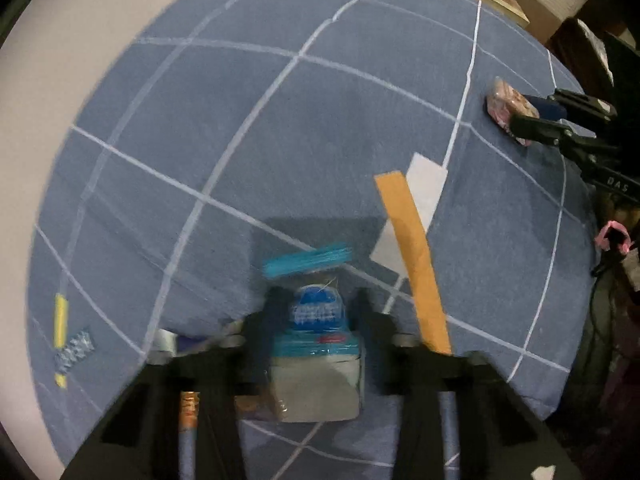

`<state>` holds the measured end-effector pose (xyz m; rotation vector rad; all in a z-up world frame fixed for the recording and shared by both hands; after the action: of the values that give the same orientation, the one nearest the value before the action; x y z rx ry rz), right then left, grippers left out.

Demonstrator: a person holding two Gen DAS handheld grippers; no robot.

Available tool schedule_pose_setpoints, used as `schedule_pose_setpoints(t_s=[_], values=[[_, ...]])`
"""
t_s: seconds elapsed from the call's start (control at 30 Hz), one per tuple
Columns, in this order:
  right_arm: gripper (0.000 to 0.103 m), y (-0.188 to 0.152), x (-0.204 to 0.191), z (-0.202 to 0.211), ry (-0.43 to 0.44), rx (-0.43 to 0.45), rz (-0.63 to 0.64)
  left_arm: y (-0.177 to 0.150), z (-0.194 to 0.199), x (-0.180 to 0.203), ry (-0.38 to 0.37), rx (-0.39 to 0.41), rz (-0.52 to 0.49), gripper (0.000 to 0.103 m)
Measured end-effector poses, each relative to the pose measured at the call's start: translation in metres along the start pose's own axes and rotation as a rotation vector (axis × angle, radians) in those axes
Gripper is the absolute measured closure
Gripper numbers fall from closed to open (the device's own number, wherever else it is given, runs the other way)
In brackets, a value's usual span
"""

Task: Organize snacks
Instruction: 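Grasp a blue-wrapped candy with the left gripper while the right holds the printed box, then carry the blue-wrapped candy into the gold tin and open the left gripper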

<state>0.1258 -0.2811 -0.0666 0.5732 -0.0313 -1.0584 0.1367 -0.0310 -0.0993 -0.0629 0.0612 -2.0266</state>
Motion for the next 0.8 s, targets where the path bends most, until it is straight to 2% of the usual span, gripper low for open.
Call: schedule_pose_setpoints(t_s=[0.03, 0.17, 0.23, 0.4, 0.53, 0.67, 0.8], values=[[0.072, 0.000, 0.000, 0.000, 0.000, 0.000, 0.000, -0.001, -0.001, 0.000, -0.015, 0.008, 0.018, 0.078], [0.072, 0.000, 0.000, 0.000, 0.000, 0.000, 0.000, -0.007, 0.006, 0.003, 0.030, 0.090, 0.143, 0.079], [0.072, 0.001, 0.001, 0.000, -0.003, 0.000, 0.002, -0.018, 0.019, 0.009, 0.002, 0.164, 0.243, 0.079], [0.072, 0.001, 0.000, 0.000, -0.010, -0.001, 0.008, -0.061, 0.055, 0.032, -0.059, 0.289, 0.448, 0.079], [0.072, 0.001, -0.003, -0.001, -0.022, -0.002, 0.017, -0.098, 0.073, 0.052, -0.047, 0.329, 0.572, 0.079], [0.072, 0.001, -0.005, -0.001, -0.036, -0.002, 0.025, -0.139, 0.080, 0.071, 0.031, 0.350, 0.701, 0.079], [0.072, 0.000, -0.007, -0.001, -0.048, -0.003, 0.032, -0.179, 0.085, 0.074, 0.064, 0.357, 0.817, 0.079]])
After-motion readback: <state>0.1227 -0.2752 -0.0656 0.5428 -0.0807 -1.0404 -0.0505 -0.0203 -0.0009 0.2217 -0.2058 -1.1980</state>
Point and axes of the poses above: each gripper's, at about its wrist camera, not at the fingertips, and z roughly against the way its jaws point, x to its right, y to its top, the point moved 3 cm from there along -z, roughly the way its jaws point, and after that the axes turned 10 degrees about -x, right-handed, at the moved point
